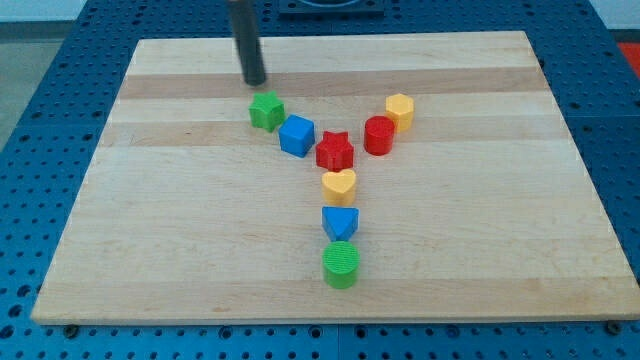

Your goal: Push the red circle below the yellow hexagon

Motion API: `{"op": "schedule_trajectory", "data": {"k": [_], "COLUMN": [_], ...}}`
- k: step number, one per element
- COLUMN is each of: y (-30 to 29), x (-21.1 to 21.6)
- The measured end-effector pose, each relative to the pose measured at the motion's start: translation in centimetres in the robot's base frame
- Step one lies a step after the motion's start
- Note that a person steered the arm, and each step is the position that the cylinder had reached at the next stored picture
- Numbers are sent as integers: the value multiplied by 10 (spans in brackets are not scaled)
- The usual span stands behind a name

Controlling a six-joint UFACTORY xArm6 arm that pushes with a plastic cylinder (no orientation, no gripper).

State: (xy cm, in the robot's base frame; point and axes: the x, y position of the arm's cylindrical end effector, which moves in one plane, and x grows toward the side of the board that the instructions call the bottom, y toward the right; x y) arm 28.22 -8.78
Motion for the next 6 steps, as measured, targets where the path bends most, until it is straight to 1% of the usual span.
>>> {"op": "schedule_trajectory", "data": {"k": [1,2,3,4,5,6], "y": [84,110,110,112,112,112], "x": [4,4,28,75,75,102]}}
